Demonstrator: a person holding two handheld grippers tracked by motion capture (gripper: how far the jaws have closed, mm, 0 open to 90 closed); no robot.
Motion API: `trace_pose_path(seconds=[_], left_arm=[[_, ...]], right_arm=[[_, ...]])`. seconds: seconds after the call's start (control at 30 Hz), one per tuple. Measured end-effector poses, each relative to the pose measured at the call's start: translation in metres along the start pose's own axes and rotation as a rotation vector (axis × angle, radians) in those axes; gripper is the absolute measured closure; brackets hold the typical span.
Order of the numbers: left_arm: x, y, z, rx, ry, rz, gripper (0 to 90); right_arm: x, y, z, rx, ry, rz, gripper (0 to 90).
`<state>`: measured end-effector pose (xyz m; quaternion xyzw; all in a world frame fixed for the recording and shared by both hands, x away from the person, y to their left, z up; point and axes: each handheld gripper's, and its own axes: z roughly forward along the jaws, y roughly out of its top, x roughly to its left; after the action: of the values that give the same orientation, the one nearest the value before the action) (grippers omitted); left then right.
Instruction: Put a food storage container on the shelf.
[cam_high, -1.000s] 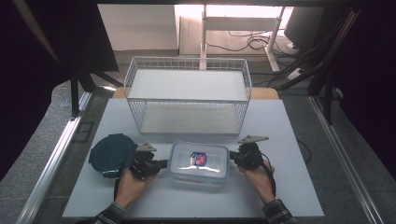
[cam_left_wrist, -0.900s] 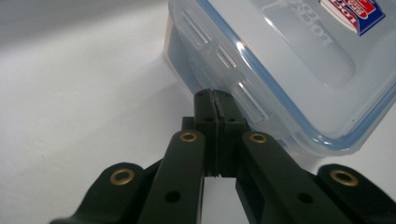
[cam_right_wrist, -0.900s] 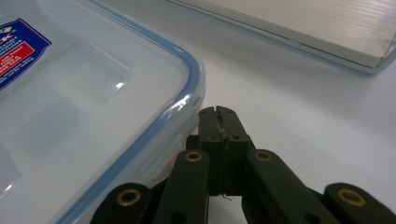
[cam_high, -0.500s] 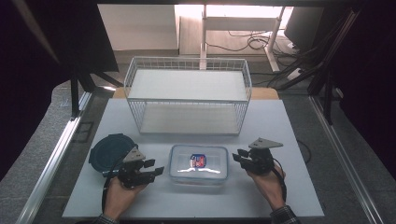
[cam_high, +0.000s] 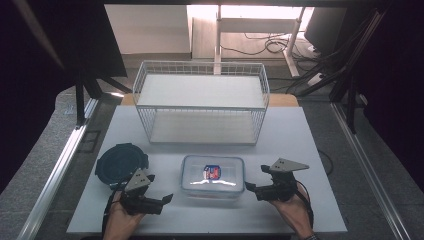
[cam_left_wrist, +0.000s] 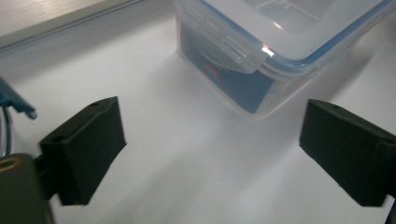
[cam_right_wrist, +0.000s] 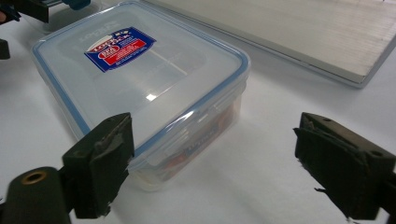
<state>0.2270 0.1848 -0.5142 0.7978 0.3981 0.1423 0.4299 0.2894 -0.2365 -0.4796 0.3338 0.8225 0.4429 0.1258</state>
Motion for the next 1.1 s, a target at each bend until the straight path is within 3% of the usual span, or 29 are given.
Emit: trace_pose_path(seconds=[0.3,0.53,0.73,0.97,1.1], left_arm=[[0.002,0.001,0.003,-0.042,-0.044,-0.026,1.7],[0.0,0.016,0.007,-0.041,-0.08,-0.008,2.6],[0.0,0.038,0.022,-0.018,-0.112,0.004,2.8],[0.001,0.056,0.051,0.065,-0.13,-0.009,1.5],[0.008,0.061,0.066,0.087,-0.209,-0.053,0.0]], right_arm=[[-0.001,-0.001,0.003,-0.01,0.01,0.023,6.3],[0.004,0.003,0.007,0.0,0.011,0.013,6.0],[0.01,0.007,0.016,0.043,0.004,0.022,2.1],[0.006,0.012,0.032,0.11,0.057,0.08,1.0],[0.004,0.016,0.042,0.134,0.116,0.118,1.6]])
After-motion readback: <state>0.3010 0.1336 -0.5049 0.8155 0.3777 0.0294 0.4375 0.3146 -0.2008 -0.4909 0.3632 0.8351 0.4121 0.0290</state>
